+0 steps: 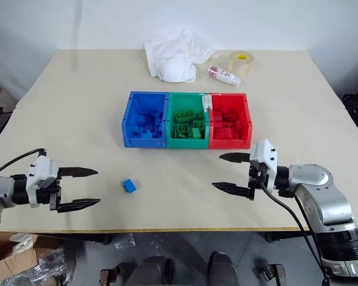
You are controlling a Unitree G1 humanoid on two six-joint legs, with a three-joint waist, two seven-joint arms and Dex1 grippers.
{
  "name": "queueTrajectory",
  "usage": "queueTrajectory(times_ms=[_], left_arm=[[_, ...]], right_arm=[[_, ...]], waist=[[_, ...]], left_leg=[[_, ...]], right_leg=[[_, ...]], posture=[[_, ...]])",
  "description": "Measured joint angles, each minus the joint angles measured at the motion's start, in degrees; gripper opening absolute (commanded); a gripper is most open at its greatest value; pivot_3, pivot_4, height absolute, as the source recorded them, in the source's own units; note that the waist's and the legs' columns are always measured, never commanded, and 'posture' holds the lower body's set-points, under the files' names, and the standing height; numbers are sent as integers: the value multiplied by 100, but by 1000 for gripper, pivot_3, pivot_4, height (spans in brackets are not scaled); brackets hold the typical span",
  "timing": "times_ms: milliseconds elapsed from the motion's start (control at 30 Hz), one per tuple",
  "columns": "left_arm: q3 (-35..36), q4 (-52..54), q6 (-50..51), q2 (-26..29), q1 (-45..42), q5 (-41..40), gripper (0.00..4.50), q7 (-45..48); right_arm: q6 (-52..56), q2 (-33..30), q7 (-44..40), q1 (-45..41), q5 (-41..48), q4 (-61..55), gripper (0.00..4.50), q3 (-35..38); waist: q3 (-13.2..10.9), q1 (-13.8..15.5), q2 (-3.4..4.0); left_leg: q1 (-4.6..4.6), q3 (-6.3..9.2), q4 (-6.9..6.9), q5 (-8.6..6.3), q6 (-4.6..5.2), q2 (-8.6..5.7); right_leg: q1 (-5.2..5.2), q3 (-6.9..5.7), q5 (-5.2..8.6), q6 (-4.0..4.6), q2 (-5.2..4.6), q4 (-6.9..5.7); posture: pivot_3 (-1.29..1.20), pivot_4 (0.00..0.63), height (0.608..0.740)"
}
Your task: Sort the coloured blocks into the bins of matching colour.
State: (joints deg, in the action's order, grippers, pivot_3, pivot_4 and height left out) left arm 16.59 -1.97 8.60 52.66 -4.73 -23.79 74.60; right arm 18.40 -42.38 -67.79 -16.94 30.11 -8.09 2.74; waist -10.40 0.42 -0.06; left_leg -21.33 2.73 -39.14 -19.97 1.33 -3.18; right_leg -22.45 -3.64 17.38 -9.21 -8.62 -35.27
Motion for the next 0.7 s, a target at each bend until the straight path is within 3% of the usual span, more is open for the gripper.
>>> queueTrajectory(times_ms=[200,600,700], left_arm=[[-127,201,19,-157,-148,-53,4474,-203],[-1404,-214,-419,-1225,-910,585,4474,-783],[-1569,-506,-658,-1232,-965,728,3844,-721]], right_arm=[[-1,-12,-19,12,1,5,4500,12],[34,-33,141,279,6,-195,4500,220],[44,-73,201,398,7,-293,4500,256]], waist=[[0,-24,1],[0,-32,1],[0,-42,1]], left_leg=[[0,-1,2,0,0,0],[1,-5,1,0,0,-2],[1,-7,1,0,0,-2]], right_leg=[[-2,0,0,0,1,-5],[-5,-2,0,0,3,-10],[-5,-2,0,0,3,-10]], posture=[[0,150,740],[0,150,740],[0,150,740]])
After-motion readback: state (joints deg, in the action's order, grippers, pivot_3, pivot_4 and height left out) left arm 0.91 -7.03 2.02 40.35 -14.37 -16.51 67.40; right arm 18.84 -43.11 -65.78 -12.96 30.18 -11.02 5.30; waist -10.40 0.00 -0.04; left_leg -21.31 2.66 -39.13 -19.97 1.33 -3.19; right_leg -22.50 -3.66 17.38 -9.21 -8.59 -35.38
